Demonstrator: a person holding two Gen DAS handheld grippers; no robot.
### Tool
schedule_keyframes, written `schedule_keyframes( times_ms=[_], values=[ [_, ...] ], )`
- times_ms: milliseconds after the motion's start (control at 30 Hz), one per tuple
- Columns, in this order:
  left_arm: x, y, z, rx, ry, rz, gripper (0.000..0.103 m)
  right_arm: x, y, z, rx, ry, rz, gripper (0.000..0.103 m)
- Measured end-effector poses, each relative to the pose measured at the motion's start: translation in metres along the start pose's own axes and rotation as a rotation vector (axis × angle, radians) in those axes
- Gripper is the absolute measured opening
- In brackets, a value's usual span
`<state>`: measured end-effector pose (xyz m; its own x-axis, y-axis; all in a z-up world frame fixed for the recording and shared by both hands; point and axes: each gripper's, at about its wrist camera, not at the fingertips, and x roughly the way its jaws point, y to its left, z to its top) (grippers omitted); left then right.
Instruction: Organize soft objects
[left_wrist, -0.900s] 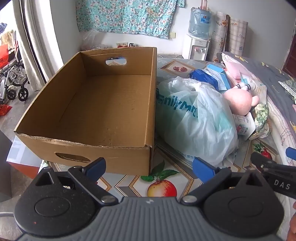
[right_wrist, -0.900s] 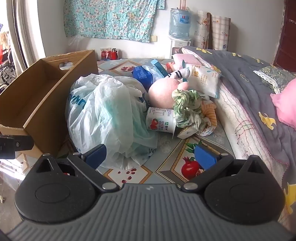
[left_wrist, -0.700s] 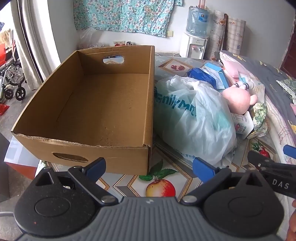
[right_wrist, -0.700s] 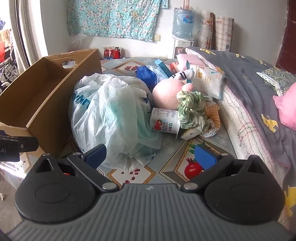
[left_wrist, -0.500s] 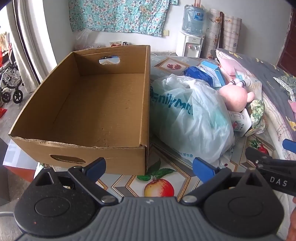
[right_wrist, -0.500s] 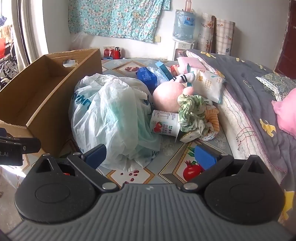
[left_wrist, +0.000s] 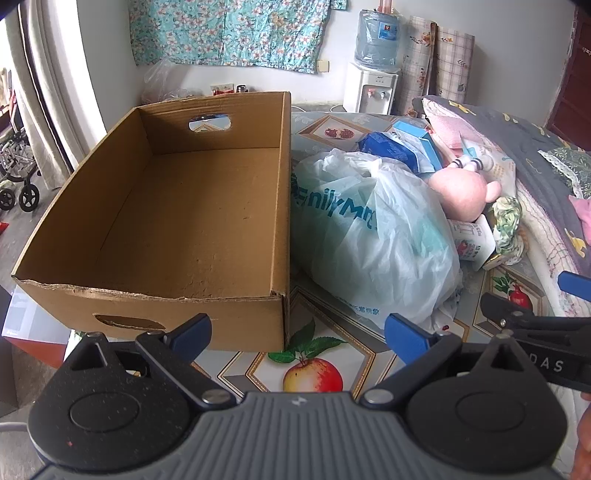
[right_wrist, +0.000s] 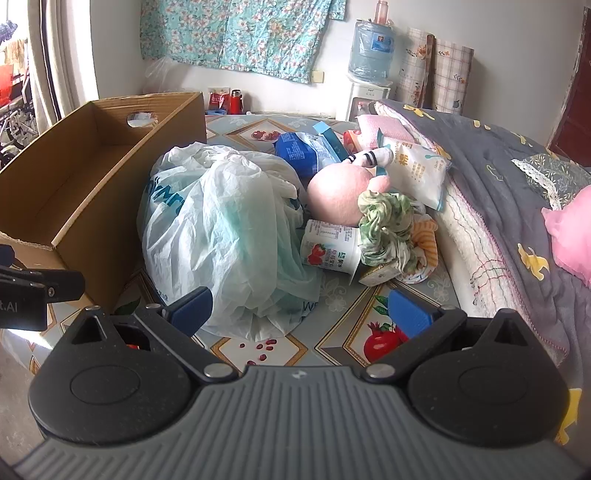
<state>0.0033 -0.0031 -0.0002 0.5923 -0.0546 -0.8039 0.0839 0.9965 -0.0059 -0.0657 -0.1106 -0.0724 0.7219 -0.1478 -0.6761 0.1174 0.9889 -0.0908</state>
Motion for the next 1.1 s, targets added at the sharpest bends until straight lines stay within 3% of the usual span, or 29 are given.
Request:
schedule_keyframes(
  times_ms=[1100],
  values=[
    [-0.0039, 0.0009, 0.0011, -0.004, -0.007, -0.003, 0.101, -0.0043, 0.0051, 0.0041, -0.035, -0.009, -0.002, 0.102]
  ],
)
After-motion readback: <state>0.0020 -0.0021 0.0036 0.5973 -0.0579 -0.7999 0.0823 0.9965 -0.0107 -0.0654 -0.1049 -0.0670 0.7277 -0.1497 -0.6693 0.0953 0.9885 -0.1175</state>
